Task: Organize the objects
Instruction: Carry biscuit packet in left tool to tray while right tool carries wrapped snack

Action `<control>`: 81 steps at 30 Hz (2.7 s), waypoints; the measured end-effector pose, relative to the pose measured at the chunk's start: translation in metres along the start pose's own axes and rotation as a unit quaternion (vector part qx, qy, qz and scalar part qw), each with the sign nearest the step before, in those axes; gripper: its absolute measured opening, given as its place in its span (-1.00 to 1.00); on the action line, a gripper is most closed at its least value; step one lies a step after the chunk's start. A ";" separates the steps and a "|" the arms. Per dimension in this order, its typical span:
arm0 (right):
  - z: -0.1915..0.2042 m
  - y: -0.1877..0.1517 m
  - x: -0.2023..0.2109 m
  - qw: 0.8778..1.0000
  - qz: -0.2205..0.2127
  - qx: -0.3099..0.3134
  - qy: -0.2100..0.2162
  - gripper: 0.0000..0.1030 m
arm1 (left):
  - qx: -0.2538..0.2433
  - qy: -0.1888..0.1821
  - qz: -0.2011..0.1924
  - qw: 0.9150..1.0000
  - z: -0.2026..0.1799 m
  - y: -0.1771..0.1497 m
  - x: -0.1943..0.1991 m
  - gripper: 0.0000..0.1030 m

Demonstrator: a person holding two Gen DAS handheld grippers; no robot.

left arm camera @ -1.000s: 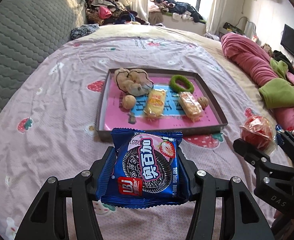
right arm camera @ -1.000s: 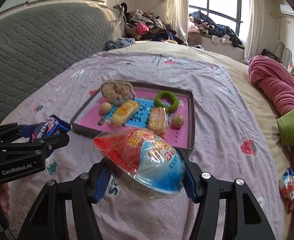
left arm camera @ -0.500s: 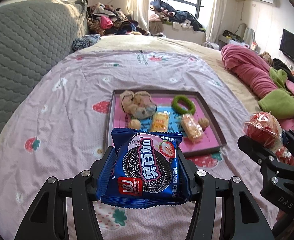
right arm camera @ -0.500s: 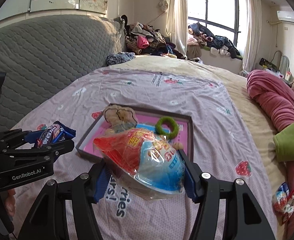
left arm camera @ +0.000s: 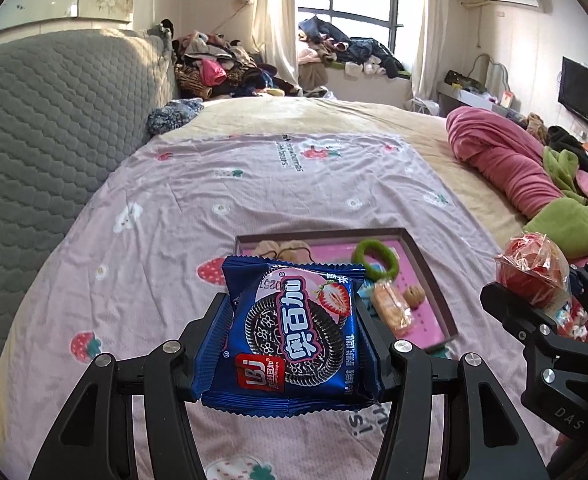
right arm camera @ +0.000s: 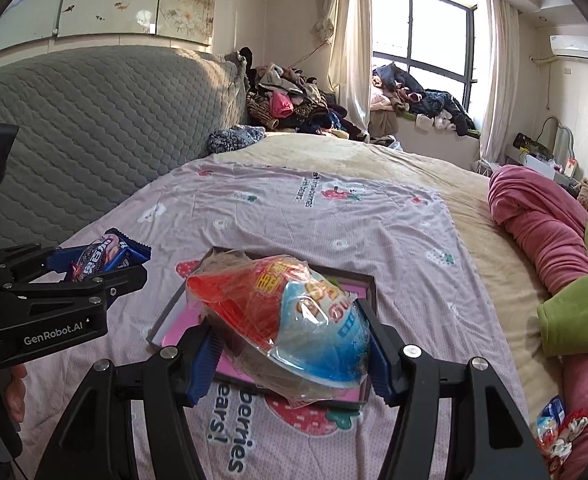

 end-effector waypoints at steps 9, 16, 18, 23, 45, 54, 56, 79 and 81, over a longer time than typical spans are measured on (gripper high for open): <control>-0.001 0.029 -0.010 1.000 -0.020 0.003 -0.008 0.20 | -0.010 0.010 -0.019 1.000 0.000 0.030 -0.008 0.15; -0.006 0.051 -0.024 0.999 -0.041 -0.004 -0.011 0.20 | -0.002 0.018 -0.030 0.999 0.011 0.044 -0.028 0.15; -0.005 0.052 -0.029 0.999 -0.044 -0.006 -0.010 0.21 | -0.001 0.026 -0.032 0.999 0.014 0.043 -0.036 0.15; -0.001 0.040 -0.053 0.999 -0.036 -0.008 -0.002 0.21 | -0.003 0.033 -0.020 0.999 0.018 0.028 -0.065 0.15; 0.014 -0.036 -0.145 0.999 0.023 -0.021 0.032 0.20 | 0.021 0.024 0.022 0.999 0.042 -0.042 -0.151 0.15; 0.025 -0.035 -0.140 0.999 0.013 -0.013 0.044 0.21 | 0.023 0.024 0.014 0.999 0.043 -0.042 -0.149 0.16; 0.026 -0.034 -0.140 0.999 0.012 -0.010 0.043 0.21 | 0.022 0.024 0.014 0.999 0.042 -0.042 -0.150 0.16; 0.017 -0.055 -0.174 0.996 0.080 -0.008 0.027 0.21 | 0.008 0.033 0.054 0.998 0.033 -0.059 -0.172 0.16; 0.017 -0.058 -0.178 0.996 0.089 -0.006 0.027 0.21 | 0.010 0.030 0.053 0.998 0.032 -0.059 -0.172 0.16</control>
Point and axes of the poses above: each gripper's, at about its wrist camera, not at the fingertips, and x roughly against the way its jaws point, z to its left, y to its top, the point moved 3 cm from there along -x, roughly the way its jaws point, and after that the axes turned 1 degree about z, right-handed, at the moved point
